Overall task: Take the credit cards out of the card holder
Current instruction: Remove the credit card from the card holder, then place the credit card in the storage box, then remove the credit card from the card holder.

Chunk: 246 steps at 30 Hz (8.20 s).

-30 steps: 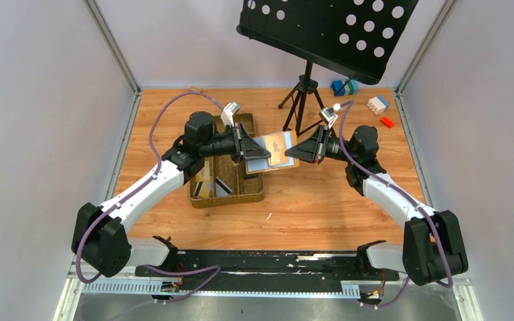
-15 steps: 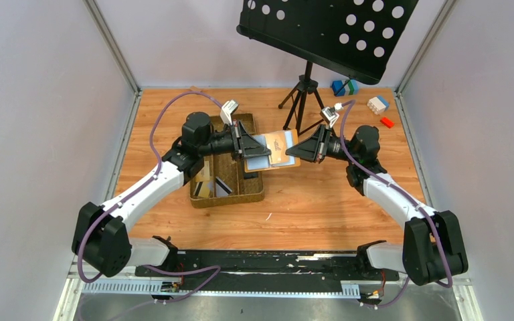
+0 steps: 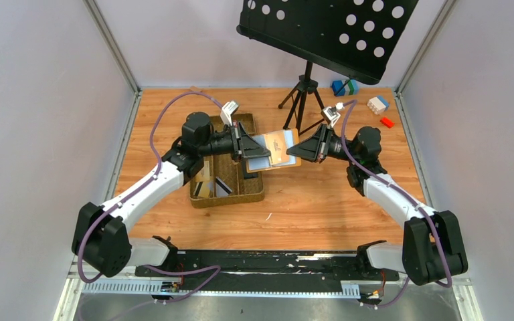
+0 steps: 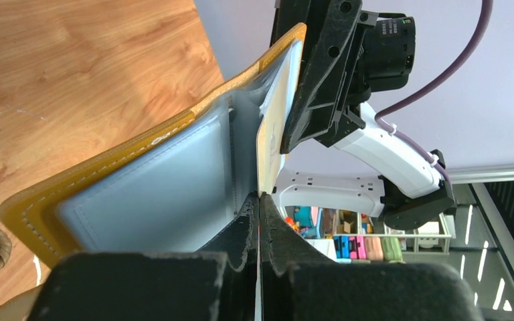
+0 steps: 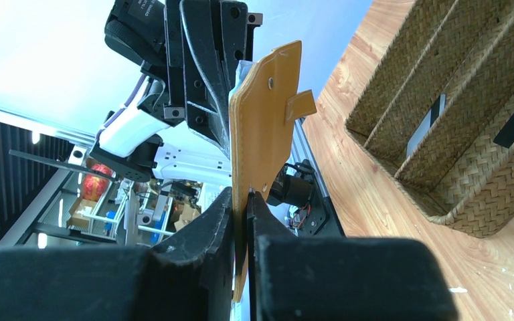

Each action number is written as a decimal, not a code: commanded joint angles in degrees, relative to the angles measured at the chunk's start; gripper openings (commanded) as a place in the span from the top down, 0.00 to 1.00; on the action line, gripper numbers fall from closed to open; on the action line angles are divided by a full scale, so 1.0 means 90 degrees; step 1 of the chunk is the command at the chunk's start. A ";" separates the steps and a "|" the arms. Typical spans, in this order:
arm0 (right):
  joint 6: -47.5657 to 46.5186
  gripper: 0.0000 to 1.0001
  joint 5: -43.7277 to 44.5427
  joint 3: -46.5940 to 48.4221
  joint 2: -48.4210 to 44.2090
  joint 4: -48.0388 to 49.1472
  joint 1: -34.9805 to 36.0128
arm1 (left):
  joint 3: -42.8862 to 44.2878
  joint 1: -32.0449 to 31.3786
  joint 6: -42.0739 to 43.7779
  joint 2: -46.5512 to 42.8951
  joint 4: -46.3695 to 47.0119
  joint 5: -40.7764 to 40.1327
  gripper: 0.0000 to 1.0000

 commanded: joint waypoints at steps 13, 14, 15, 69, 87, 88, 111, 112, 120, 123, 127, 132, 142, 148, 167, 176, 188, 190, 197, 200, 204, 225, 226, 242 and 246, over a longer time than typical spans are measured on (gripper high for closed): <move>0.0187 1.00 0.0051 -0.0105 -0.0100 0.0589 -0.0086 | 0.0085 0.0038 -0.0188 -0.0095 0.0357 0.0090 1.00; 0.0187 1.00 0.0052 -0.0096 -0.0107 0.0588 -0.0081 | 0.0084 0.0038 -0.0154 -0.0115 0.0322 0.0081 1.00; 0.0186 1.00 0.0062 -0.0091 -0.0109 0.0588 -0.0081 | 0.0075 0.0038 -0.0165 -0.0104 0.0318 0.0083 1.00; -0.2972 1.00 0.0973 0.1134 -0.0112 -0.4767 -0.0519 | 0.1871 0.1496 0.4030 0.0149 -0.7551 -0.4834 1.00; -0.3806 1.00 0.1177 0.1587 -0.0309 -0.5972 -0.0438 | 0.2461 0.1498 0.4285 0.1648 -0.7465 -0.5353 1.00; -0.3834 1.00 0.1184 0.1601 -0.0314 -0.5986 -0.0433 | 0.2481 0.1498 0.4332 0.1801 -0.7447 -0.5331 1.00; -0.3518 1.00 0.1320 0.1397 -0.0473 -0.5626 -0.0473 | 0.2382 0.1583 0.4884 0.2832 -0.6951 -0.4497 1.00; -0.3518 1.00 0.1330 0.1397 -0.0483 -0.5632 -0.0474 | 0.2421 0.1597 0.4899 0.2895 -0.6990 -0.4562 1.00; -0.3518 1.00 0.1338 0.1388 -0.0531 -0.5662 -0.0472 | 0.2509 0.1751 0.5083 0.3154 -0.7195 -0.4973 0.84; -0.3533 1.00 0.1353 0.1399 -0.0554 -0.5690 -0.0472 | 0.2682 0.1781 0.5179 0.3182 -0.7513 -0.5697 0.72; -0.3520 1.00 0.1358 0.1398 -0.0536 -0.5659 -0.0476 | 0.2802 0.1786 0.5279 0.2976 -0.7657 -0.5933 0.61; -0.3427 1.00 0.1281 0.1377 -0.0484 -0.5500 -0.0474 | 0.3121 0.1786 0.5312 0.2630 -0.7977 -0.5841 0.61; -0.3170 1.00 0.1149 0.1184 -0.0460 -0.5044 -0.0443 | 0.2590 0.1769 0.4547 0.1286 -0.7248 -0.3028 0.49; -0.3071 1.00 0.1107 0.1128 -0.0414 -0.4869 -0.0305 | 0.1638 0.1500 0.3808 0.0491 -0.6281 -0.2400 0.18; -0.2852 1.00 0.0937 0.1202 -0.0407 -0.4786 0.0063 | 0.0136 0.0358 0.1552 -0.0352 -0.2607 -0.1076 0.00; -0.2374 1.00 0.0829 0.1238 -0.0429 -0.4038 0.0066 | -0.0468 0.0350 0.0944 -0.0657 -0.1598 -0.1081 0.00; -0.1941 1.00 0.0644 0.1227 -0.0636 -0.3566 0.0056 | -0.0871 0.0341 0.0291 -0.0572 -0.0038 -0.0777 0.00; -0.1911 1.00 0.0633 0.1237 -0.0702 -0.3552 0.0056 | -0.1198 0.0331 -0.0010 -0.0680 0.0556 -0.0813 0.00; -0.1314 1.00 0.0585 0.0979 -0.0737 -0.2699 0.0079 | -0.1488 0.0274 -0.0442 -0.0719 0.1475 -0.0583 0.00; -0.1195 1.00 0.0569 0.0883 -0.0720 -0.2533 0.0135 | -0.1603 0.0272 -0.0787 -0.0699 0.2081 -0.0492 0.00; -0.1081 1.00 0.0601 0.0786 -0.0709 -0.2446 0.0202 | -0.1826 0.0264 -0.1552 -0.0484 0.3460 -0.0374 0.02; -0.2214 1.00 0.1150 0.1911 -0.0067 -0.4153 0.1313 | -0.0537 -0.0220 0.0697 -0.0285 -0.0529 -0.1086 1.00; -0.2231 1.00 0.1145 0.1944 -0.0024 -0.4165 0.1350 | -0.0529 -0.0232 0.0686 -0.0272 -0.0514 -0.1096 1.00; -0.2698 0.49 0.1583 0.1839 -0.0456 -0.4861 0.1138 | -0.0531 -0.0294 0.0725 -0.0182 -0.0773 -0.1328 1.00; -0.2796 0.53 0.1531 0.1873 -0.0393 -0.5104 0.1087 | -0.0569 -0.0293 0.0603 -0.0192 -0.0537 -0.1307 1.00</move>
